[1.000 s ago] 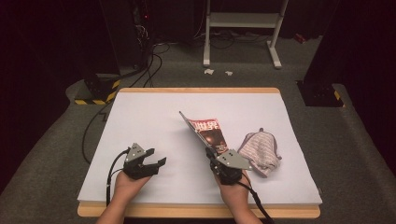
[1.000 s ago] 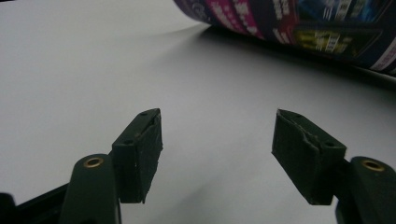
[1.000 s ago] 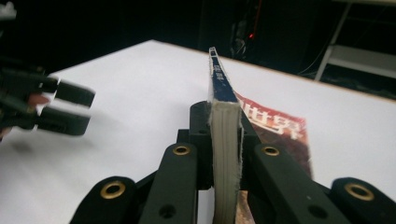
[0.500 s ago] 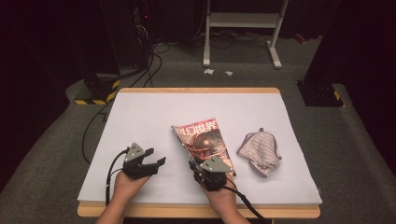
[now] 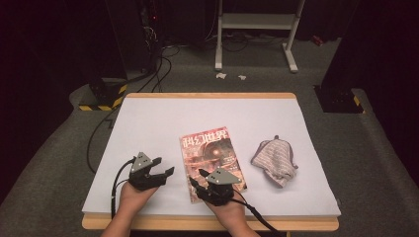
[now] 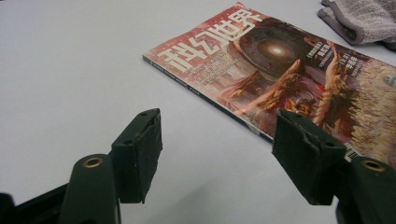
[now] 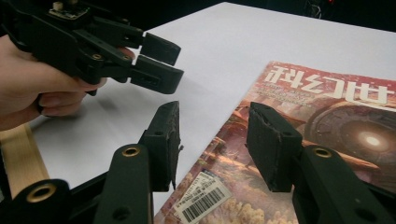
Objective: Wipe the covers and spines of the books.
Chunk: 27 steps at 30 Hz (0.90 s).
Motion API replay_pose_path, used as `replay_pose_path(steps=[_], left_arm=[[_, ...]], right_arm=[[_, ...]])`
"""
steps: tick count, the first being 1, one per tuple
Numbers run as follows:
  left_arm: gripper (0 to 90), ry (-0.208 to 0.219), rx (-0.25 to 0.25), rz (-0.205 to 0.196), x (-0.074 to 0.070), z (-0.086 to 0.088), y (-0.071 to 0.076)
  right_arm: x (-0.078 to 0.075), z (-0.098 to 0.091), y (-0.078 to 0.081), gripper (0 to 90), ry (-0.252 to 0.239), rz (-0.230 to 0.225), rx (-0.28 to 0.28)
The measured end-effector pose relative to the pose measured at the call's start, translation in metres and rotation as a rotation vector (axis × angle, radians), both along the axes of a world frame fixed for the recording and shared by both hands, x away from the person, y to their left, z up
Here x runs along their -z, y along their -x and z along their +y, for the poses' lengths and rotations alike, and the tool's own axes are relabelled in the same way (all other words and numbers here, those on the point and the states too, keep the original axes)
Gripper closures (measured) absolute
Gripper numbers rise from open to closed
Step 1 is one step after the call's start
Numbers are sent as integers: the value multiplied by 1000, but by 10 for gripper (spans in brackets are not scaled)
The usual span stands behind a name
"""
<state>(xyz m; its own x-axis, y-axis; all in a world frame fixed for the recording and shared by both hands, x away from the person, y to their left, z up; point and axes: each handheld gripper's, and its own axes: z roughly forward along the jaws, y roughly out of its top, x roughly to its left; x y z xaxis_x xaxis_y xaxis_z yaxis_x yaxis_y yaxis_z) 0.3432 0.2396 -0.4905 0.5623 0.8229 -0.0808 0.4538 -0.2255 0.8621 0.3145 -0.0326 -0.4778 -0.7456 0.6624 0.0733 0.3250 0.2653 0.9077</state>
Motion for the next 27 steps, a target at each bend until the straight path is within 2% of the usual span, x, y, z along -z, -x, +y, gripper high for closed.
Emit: replay_pose_path(steps=[6, 10, 16, 20, 21, 23, 25, 27], left_arm=[[323, -15, 19, 9, 3, -7, 7], [289, -57, 66, 10, 6, -27, 18], [236, -122, 145, 15, 11, -55, 31], [209, -141, 189, 35, 13, -69, 36], [206, -143, 197, 38, 14, -72, 38], [198, -152, 209, 49, 15, -76, 39], [183, -164, 228, 58, 17, -80, 41], [165, -200, 237, 68, 19, -86, 41]], right_arm=[[-2, -12, -8, 520, 5, -8, 41], [-7, -29, -17, 485, 16, -1, 85], [-12, -60, -26, 426, 105, -38, 177], [-9, -86, -25, 428, 34, -33, 245], [-6, -90, -26, 427, 30, -27, 253], [-3, -95, -27, 426, 51, -16, 265], [-2, -101, -27, 428, 34, -7, 278], [-1, -104, -28, 429, 30, -1, 287]])
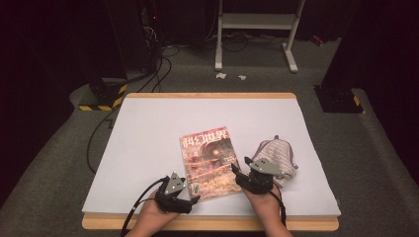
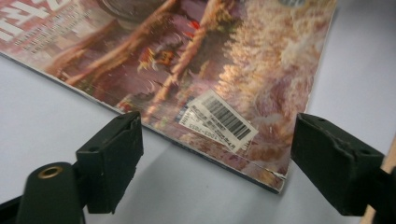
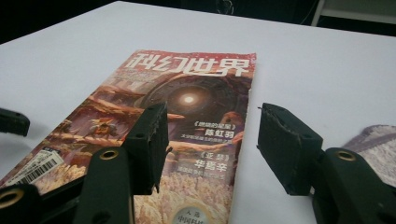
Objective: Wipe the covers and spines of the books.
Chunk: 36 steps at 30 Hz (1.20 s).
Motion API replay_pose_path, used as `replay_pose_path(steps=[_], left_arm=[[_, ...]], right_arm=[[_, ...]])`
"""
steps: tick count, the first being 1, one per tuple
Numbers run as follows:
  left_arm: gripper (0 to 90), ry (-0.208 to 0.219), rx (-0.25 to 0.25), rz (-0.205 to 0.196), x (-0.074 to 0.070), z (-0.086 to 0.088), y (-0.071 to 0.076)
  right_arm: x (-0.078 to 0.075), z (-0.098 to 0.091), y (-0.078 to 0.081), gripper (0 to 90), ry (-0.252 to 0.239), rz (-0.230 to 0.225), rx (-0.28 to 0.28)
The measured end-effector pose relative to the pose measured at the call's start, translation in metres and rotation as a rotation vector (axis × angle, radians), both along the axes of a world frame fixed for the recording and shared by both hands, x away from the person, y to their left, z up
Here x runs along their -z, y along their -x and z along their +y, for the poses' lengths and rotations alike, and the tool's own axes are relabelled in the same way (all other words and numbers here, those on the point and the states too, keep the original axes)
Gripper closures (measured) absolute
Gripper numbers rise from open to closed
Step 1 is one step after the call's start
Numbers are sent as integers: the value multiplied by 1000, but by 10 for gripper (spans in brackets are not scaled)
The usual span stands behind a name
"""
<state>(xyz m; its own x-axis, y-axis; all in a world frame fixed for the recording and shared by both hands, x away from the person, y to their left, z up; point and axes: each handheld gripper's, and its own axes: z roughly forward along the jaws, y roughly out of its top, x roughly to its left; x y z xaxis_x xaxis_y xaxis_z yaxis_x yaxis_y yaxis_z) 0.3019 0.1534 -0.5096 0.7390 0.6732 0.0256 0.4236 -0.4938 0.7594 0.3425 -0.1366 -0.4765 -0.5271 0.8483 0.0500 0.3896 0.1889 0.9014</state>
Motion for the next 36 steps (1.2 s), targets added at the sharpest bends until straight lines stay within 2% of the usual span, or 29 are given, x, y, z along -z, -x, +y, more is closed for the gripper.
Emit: replay_pose_path(steps=[3, 10, 14, 22, 26, 32, 36], left_arm=[[160, -32, 5, 0, 3, -4, 1], [165, -42, 1, 9, 1, 0, -1], [179, -51, -31, 8, 0, 8, -5], [286, -30, -92, 11, 0, 26, -14], [320, -10, -99, 22, 1, 30, -17], [374, -6, -86, 16, 1, 30, -16], [391, 27, -77, 9, -1, 33, -15]], right_arm=[[-1, -2, 0, 431, -9, -4, 4], [0, -2, 1, 437, -6, -2, 7], [0, -3, 1, 439, -8, -2, 11], [0, -3, 1, 450, -10, -7, 10], [0, -4, 1, 459, -12, -10, 9], [0, -5, 1, 475, -14, -10, 8], [0, -5, 2, 484, -13, -9, 6]])
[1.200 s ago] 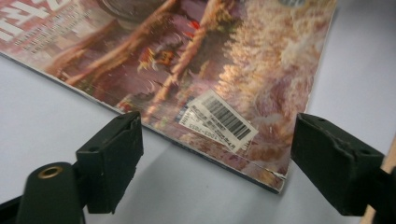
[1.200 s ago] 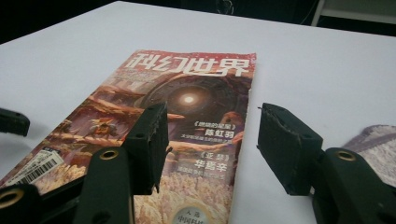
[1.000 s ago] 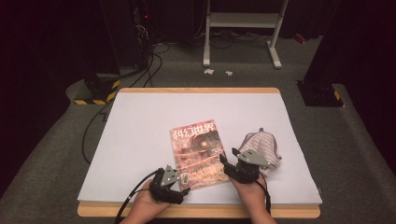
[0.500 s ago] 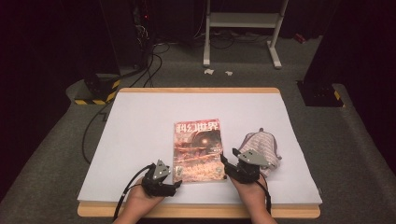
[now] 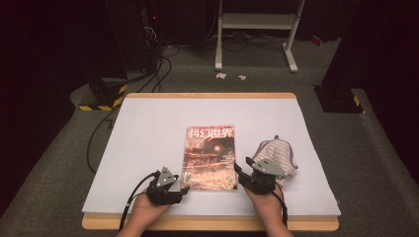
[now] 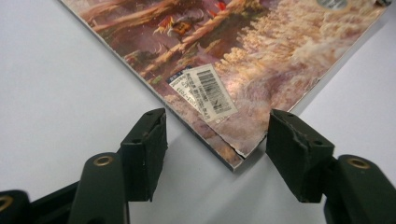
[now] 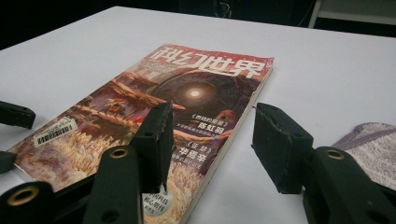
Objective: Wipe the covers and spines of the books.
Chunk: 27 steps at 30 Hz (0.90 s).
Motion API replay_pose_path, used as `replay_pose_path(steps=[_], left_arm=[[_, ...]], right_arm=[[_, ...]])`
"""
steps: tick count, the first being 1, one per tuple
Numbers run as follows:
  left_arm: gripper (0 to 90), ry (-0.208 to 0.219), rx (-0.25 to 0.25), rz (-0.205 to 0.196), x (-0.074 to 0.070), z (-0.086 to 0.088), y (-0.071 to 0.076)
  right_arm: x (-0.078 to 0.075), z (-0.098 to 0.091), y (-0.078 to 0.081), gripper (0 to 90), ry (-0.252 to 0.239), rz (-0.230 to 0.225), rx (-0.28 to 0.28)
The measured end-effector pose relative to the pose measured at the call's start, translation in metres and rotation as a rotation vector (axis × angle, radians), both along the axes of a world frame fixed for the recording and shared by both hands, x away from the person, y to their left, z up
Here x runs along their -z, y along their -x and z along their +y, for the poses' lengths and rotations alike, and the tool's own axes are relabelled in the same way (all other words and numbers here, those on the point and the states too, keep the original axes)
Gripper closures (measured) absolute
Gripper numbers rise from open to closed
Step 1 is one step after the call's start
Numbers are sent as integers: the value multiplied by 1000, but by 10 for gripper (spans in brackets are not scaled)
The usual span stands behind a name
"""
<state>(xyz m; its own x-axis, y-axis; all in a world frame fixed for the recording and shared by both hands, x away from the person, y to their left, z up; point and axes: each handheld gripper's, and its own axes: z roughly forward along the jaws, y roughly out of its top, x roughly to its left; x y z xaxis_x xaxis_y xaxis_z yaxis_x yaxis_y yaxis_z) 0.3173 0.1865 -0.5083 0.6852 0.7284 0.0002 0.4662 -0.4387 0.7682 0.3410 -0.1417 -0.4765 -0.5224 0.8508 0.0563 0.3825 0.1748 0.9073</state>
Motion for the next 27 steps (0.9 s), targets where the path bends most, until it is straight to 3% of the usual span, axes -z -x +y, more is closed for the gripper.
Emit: replay_pose_path(steps=[3, 9, 12, 15, 19, 27], left_arm=[[397, 25, 9, 4, -1, 2, 0], [398, 60, 37, 63, 3, -1, -2], [386, 42, 35, 50, 3, -5, 0], [408, 57, 46, 60, 2, -4, 0], [427, 82, 41, 35, -2, -1, 0], [379, 165, -72, -36, -16, 32, -5]], right_arm=[[1, 0, 0, 492, -2, 2, -2], [2, 0, 1, 500, 2, 3, -6], [2, 0, 1, 501, 2, 2, -6], [2, 0, 1, 502, 3, 6, -6], [4, 2, 1, 504, 7, 8, -12], [5, 1, 1, 518, 13, 10, -17]])
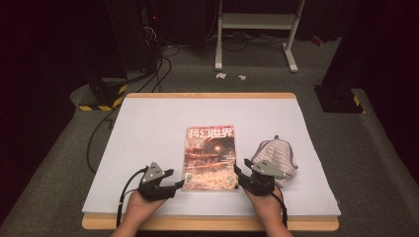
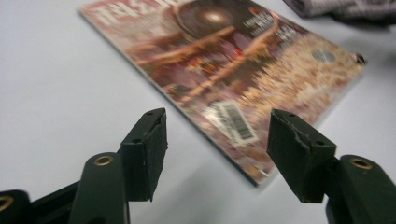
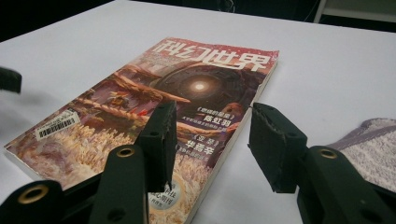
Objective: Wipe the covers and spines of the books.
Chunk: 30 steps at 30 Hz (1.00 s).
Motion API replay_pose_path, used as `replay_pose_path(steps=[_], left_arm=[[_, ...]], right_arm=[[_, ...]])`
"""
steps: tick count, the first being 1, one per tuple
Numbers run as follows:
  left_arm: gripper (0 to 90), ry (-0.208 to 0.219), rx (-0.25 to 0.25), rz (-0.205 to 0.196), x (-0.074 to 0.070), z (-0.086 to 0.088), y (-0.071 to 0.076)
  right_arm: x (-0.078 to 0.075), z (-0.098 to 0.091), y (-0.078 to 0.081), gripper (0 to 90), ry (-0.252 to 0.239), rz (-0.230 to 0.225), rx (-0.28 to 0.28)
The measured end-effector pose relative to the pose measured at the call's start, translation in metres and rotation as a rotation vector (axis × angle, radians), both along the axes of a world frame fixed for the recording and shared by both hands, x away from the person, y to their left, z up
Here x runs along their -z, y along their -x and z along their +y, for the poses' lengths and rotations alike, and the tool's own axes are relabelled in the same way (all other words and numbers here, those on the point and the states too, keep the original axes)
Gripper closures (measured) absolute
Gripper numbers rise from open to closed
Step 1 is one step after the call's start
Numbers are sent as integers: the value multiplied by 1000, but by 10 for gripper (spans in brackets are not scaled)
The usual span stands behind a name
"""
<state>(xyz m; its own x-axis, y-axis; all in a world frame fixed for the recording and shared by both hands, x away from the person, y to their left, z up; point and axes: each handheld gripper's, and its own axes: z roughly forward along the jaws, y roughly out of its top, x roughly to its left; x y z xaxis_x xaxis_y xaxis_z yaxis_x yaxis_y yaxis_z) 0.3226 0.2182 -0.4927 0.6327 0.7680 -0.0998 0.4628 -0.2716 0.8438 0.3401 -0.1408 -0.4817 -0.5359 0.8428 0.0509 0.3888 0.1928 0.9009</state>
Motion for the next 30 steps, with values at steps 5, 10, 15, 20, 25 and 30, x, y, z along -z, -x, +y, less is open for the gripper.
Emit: replay_pose_path(steps=[5, 10, 15, 20, 25, 30], left_arm=[[354, 56, -87, -44, -9, 28, -3], [320, 87, -171, -77, -13, 52, -6], [301, 82, -215, -81, -12, 64, -10], [291, 93, -223, -90, -13, 67, -12], [289, 100, -221, -87, -13, 66, -15], [289, 84, -213, -76, -12, 62, -18]], right_arm=[[2, -1, -1, 522, 6, 10, 2], [4, -2, -2, 522, 11, 20, 4], [6, -3, -3, 521, 18, 24, 8], [6, -4, -1, 521, 22, 23, 13], [6, -7, 2, 521, 24, 22, 22], [7, -11, 3, 523, 24, 21, 28]])
